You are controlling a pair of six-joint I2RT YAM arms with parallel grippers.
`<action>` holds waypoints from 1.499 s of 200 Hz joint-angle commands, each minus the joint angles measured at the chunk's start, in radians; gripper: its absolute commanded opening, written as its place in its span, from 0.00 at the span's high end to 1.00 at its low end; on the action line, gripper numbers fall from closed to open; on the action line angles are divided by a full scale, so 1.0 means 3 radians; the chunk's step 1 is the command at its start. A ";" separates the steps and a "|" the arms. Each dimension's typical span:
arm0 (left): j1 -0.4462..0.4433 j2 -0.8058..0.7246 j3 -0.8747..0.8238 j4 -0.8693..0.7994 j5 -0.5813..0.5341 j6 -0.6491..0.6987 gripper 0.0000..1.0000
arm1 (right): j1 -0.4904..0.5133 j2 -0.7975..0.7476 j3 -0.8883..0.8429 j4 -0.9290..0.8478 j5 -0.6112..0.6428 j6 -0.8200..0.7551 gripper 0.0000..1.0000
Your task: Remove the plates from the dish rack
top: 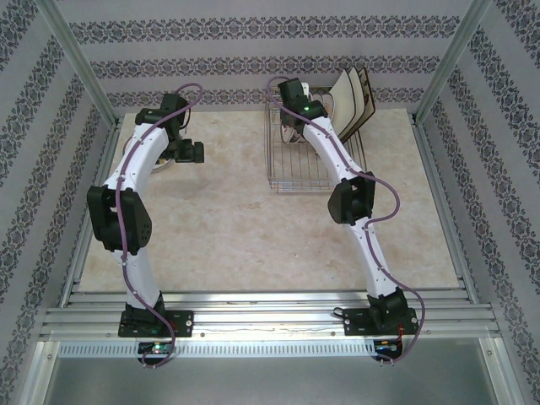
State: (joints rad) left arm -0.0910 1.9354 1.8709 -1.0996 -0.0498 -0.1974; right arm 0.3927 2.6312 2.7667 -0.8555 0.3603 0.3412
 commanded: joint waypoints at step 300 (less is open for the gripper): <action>-0.0032 -0.0009 0.0008 -0.0049 -0.0044 0.0034 0.00 | 0.0025 -0.1786 -0.1296 0.0274 -0.0437 0.0096 1.00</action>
State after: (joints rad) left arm -0.0910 1.9358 1.8629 -1.0996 -0.0505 -0.1902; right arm 0.4473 2.2250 2.5370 -0.8928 0.4751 0.2974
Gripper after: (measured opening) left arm 0.998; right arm 0.087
